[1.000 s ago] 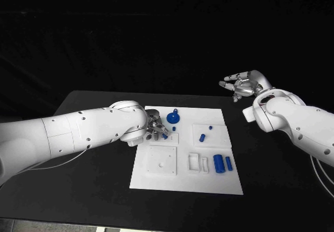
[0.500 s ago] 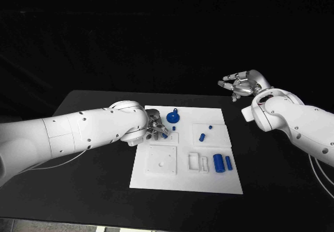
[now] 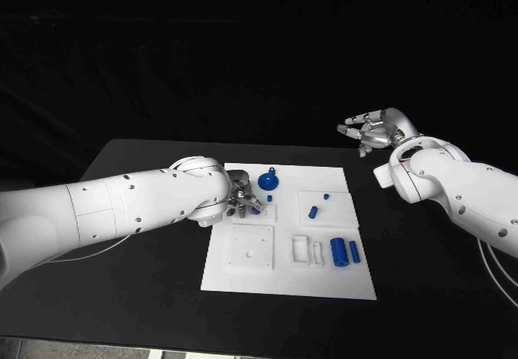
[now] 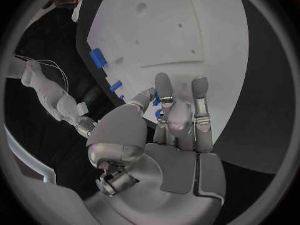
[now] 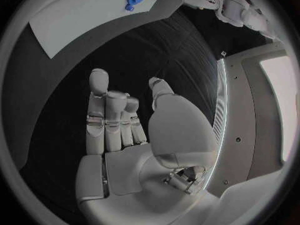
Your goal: Assemble the parts on the task board
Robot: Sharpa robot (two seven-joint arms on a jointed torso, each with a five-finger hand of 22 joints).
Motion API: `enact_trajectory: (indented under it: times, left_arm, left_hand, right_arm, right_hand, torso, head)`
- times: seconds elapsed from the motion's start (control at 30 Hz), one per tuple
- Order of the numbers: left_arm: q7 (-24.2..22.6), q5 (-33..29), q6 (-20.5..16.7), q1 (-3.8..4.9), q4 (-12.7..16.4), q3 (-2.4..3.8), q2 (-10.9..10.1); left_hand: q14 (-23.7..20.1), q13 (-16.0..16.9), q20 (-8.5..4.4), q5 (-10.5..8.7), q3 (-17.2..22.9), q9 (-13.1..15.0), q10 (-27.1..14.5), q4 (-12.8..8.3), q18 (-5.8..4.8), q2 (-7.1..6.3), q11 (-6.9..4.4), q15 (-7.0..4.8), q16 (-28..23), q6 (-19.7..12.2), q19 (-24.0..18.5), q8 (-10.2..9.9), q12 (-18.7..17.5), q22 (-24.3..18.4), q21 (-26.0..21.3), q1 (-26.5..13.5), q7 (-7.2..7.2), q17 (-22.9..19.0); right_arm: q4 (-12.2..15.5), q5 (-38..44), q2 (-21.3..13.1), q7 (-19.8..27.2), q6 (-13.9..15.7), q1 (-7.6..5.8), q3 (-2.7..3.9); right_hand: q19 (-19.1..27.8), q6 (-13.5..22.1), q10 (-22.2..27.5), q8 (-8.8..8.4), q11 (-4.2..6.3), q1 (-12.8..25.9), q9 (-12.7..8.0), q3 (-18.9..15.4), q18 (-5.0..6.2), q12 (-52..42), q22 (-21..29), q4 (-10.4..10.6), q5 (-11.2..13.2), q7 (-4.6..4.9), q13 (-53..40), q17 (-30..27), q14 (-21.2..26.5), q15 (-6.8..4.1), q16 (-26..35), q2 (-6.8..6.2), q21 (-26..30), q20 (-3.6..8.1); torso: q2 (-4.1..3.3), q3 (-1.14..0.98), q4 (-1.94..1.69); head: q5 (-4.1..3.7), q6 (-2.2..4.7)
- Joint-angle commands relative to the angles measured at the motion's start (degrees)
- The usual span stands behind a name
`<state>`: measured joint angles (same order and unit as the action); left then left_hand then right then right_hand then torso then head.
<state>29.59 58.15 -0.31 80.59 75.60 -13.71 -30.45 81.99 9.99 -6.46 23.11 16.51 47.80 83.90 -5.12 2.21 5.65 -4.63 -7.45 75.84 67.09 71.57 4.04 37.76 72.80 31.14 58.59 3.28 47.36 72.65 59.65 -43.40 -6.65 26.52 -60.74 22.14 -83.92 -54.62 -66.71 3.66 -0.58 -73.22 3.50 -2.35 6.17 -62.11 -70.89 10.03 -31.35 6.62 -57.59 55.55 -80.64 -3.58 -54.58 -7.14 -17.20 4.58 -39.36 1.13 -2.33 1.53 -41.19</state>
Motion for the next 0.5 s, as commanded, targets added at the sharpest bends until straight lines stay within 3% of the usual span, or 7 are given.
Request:
enact_trajectory:
  times: [0.03, 0.3, 0.5]
  left_arm:
    - [1.21, 1.14, 3.45, -0.4, 0.3, -0.23, 0.02]
    - [1.51, 1.4, 3.89, -0.42, 0.51, -0.22, -0.09]
    - [1.18, 1.44, 2.17, -0.42, 0.47, -0.22, -0.18]
  left_hand:
    - [0.4, -0.16, 0.06, 0.01, 0.14, 7.8, 2.95, -0.09, 0.93, 0.84, -0.36, -0.04, 0.25, 14.27, 1.14, 0.16, 0.17, 2.34, -2.62, 1.0, -6.62, -0.17]
    - [0.38, -0.14, 0.0, 0.23, 0.15, 7.94, 2.95, 0.01, 0.85, 0.85, -0.36, -0.04, 0.3, 14.28, 1.24, 0.2, 0.21, 2.77, -2.97, 0.88, -6.63, -0.11]
    - [0.33, -0.22, 0.12, 0.88, 0.59, 7.65, 2.96, -0.37, 0.92, 0.85, -0.34, -0.03, 0.1, 14.45, 1.31, 0.02, -0.06, 2.99, -3.38, 0.77, -6.62, -0.32]
  right_arm:
    - [-0.05, 0.01, 0.1, 0.53, -0.93, 0.06, 0.04]
    - [-0.13, 0.0, 0.15, 0.49, -1.1, 0.1, 0.04]
    - [-0.14, 0.01, 0.19, 0.32, -1.48, 0.15, 0.04]
  right_hand:
    - [-2.12, -0.47, 0.36, -0.19, -0.11, 0.09, 0.0, -0.06, 1.14, 0.18, 0.08, -0.1, -0.25, 0.01, 0.03, -0.07, 0.38, 0.12, 0.14, 0.4, 0.39, -0.07]
    - [-2.12, -0.47, 0.36, -0.19, -0.11, 0.09, 0.0, -0.06, 1.14, 0.18, 0.08, -0.1, -0.25, 0.01, 0.03, -0.07, 0.38, 0.12, 0.14, 0.4, 0.39, -0.07]
    - [-2.21, -0.35, 0.18, -0.18, -0.1, 0.16, 0.0, -0.05, 1.11, 0.0, -0.07, -0.1, -0.29, 0.02, -0.12, 0.11, 0.25, 0.11, -0.09, 0.5, -0.09, -0.05]
  torso:
    - [-0.03, 0.0, 0.09]
    - [0.0, 0.0, -0.01]
    - [0.03, -0.03, -0.07]
  head:
    - [-0.03, -0.12]
    - [-0.06, -0.1]
    - [-0.02, -0.04]
